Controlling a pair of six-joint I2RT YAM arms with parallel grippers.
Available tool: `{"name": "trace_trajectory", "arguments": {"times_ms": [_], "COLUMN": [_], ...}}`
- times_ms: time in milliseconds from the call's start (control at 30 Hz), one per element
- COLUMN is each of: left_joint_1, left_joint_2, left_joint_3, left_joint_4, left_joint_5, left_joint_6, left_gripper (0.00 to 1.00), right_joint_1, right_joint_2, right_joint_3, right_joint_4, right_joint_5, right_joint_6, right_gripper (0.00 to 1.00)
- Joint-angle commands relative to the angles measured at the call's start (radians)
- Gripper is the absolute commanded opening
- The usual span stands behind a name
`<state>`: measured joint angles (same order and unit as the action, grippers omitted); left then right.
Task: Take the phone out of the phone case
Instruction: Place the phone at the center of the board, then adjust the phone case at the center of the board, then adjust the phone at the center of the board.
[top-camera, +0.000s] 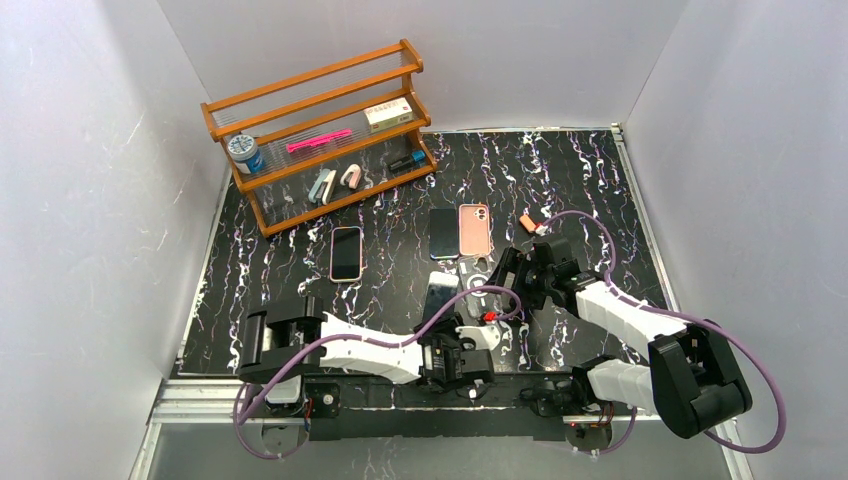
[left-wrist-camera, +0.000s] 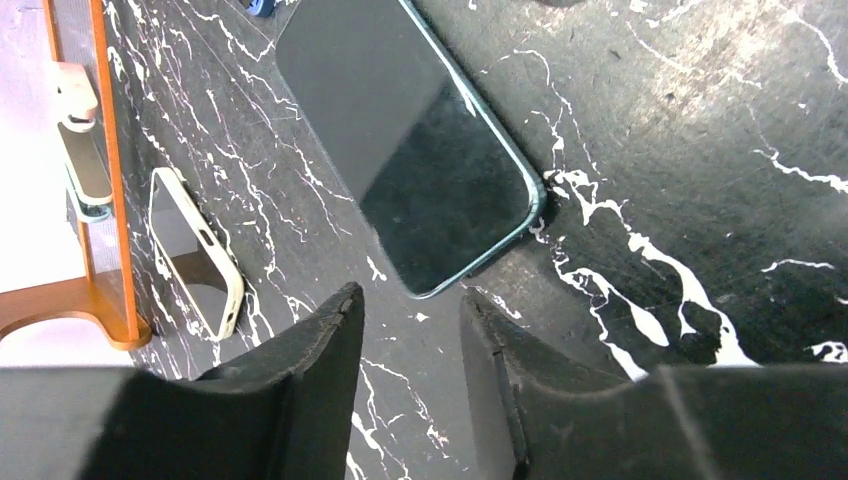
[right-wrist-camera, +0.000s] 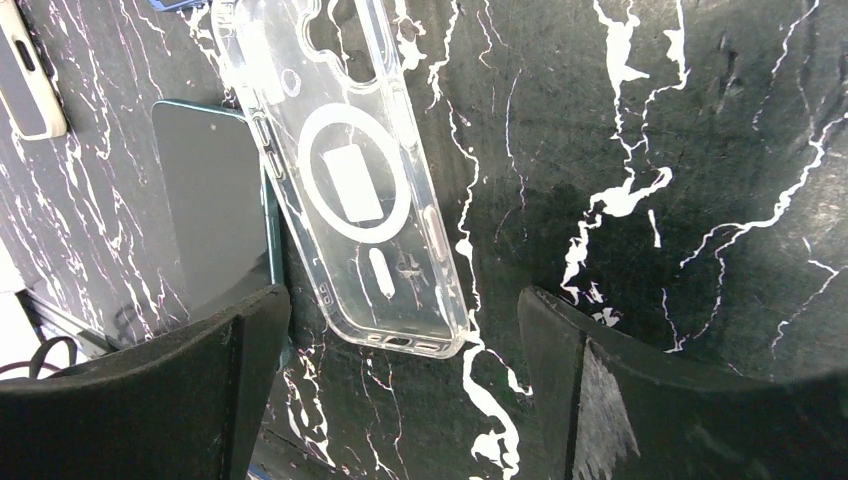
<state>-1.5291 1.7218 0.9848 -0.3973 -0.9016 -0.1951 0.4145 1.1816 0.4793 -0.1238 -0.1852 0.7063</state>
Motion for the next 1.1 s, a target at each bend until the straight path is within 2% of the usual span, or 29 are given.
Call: {"name": "trace_trajectory", "arguments": {"times_ms": [0, 133, 200, 367, 433, 667, 867, 1067], "left_joint_1": [-0.001, -0.001, 0.003, 0.062, 0.092, 0.215, 0.271, 0.299], "left_joint_2": [0.000, 0.035, 0.036, -0.102, -0.155, -0.245, -0.206, -0.147], "left_joint_3": [0.000, -0.015, -0.013, -0.067, -0.102, -0.219, -0.223, -0.201], "left_joint_4": [0.060, 0.112, 0.102, 0.108, 0.113, 0.160, 0.200, 0.244], "left_joint_5": [-0.025, -0.033, -0.044, 0.098, 0.151, 0.331, 0.455, 0.452], "left_joint_6": [-0.039, -0.047, -0.064, -0.112, -0.119, -0.125, -0.137, -0.179], "left_gripper": [0.42, 0.57, 0.68, 0.85, 0.89, 0.91, 0.91, 0.91], "right_joint_1": [-0.002, -0.002, -0.002, -0.003, -0.004, -0.005, -0.008, -0.008], "right_joint_2": [-0.010, -0.015, -0.022, -0.045, -0.052, -0.054, -0.060, -0.041], "right_joint_3": [-0.020, -0.024, -0.023, -0.013, -0.011, 0.014, 0.019, 0.026], "right_joint_4": [0.008, 0.013, 0.013, -0.004, -0.005, -0.017, -0.018, -0.005], "right_joint_5": [0.016, 0.011, 0.006, 0.008, 0.015, 0.021, 0.021, 0.016], "right_joint_6": [-0.016, -0.018, -0.022, -0.041, -0.046, -0.057, -0.062, -0.073], "right_gripper": [0.93, 0.93, 0.93, 0.93, 0.93, 0.93, 0.93, 0.92]}}
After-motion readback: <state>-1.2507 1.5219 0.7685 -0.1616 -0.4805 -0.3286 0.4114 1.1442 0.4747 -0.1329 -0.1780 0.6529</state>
